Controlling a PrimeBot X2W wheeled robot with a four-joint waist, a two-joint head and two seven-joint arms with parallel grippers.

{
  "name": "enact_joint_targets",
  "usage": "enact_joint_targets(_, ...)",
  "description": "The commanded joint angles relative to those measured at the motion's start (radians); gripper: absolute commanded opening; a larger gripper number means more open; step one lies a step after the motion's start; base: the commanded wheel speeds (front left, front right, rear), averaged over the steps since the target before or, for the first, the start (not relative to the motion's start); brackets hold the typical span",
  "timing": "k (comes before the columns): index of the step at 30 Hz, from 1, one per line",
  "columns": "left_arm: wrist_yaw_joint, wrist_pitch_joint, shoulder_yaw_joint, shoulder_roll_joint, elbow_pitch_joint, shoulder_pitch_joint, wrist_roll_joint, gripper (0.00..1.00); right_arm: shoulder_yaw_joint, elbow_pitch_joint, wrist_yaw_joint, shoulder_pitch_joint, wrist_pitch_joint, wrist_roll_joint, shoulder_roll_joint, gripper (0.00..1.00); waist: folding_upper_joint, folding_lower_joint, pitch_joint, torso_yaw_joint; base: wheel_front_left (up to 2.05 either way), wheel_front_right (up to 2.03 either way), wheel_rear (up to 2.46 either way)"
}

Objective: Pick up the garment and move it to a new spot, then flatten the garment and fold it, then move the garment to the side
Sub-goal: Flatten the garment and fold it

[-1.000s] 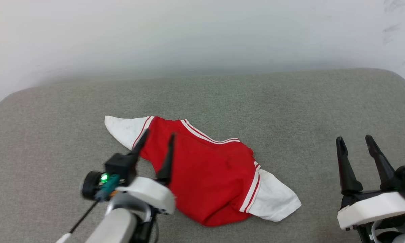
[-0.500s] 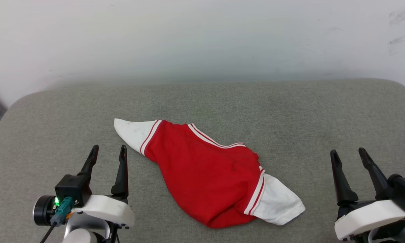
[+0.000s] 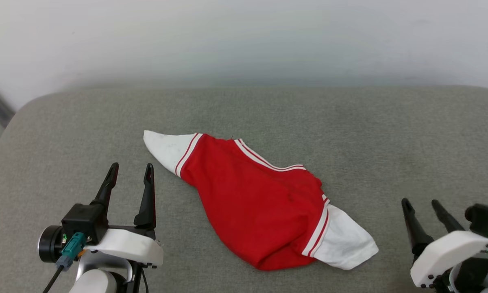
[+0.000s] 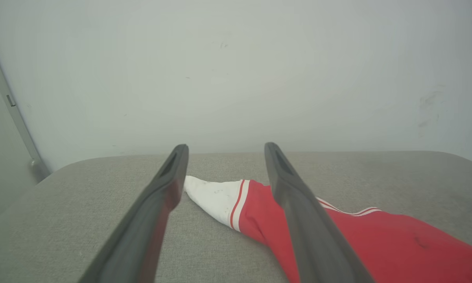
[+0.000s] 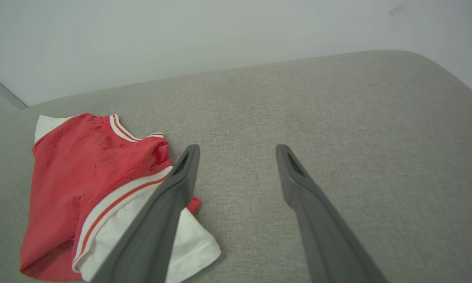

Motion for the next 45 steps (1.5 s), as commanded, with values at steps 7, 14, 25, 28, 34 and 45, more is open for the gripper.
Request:
enact_joint_targets(7,-0.014,-0.007,-0.006,-0.017,-0.021,-0.035,0.01,1.0,0.076,0.059,0.0,-0.088,0.299,0.034,-0.075,1.0,0.0,0.0,0.074,0.067,0.0,0.0,0.0)
enact_joint_targets(14,-0.029,-0.011,-0.001,-0.045,-0.013,-0.062,0.016,1.0,0.216,0.054,0.0,-0.074,0.497,0.098,-0.147,1.0,0.0,0.0,0.131,0.114,0.0,0.0,0.0)
enact_joint_targets(25,-0.055,-0.012,0.019,-0.079,0.008,-0.083,0.038,1.0,0.282,0.12,0.0,-0.092,0.576,0.138,-0.155,0.0,0.0,0.0,0.174,0.122,0.0,0.0,0.0)
enact_joint_targets(28,-0.058,-0.013,0.028,-0.083,0.012,-0.078,0.045,1.0,0.263,0.075,0.0,-0.123,0.555,0.121,-0.164,0.0,0.0,0.0,0.168,0.11,0.0,0.0,0.0)
enact_joint_targets(34,-0.071,-0.013,0.041,-0.094,0.008,-0.082,0.056,1.0,0.18,-0.02,0.0,-0.191,0.54,0.074,-0.189,0.0,0.0,0.0,0.165,0.091,0.0,0.0,0.0)
enact_joint_targets(45,-0.109,-0.012,0.05,-0.13,0.006,-0.127,0.075,1.0,-0.042,0.115,0.0,-0.39,0.47,0.01,-0.242,0.0,0.0,0.0,0.259,0.104,0.0,0.0,0.0)
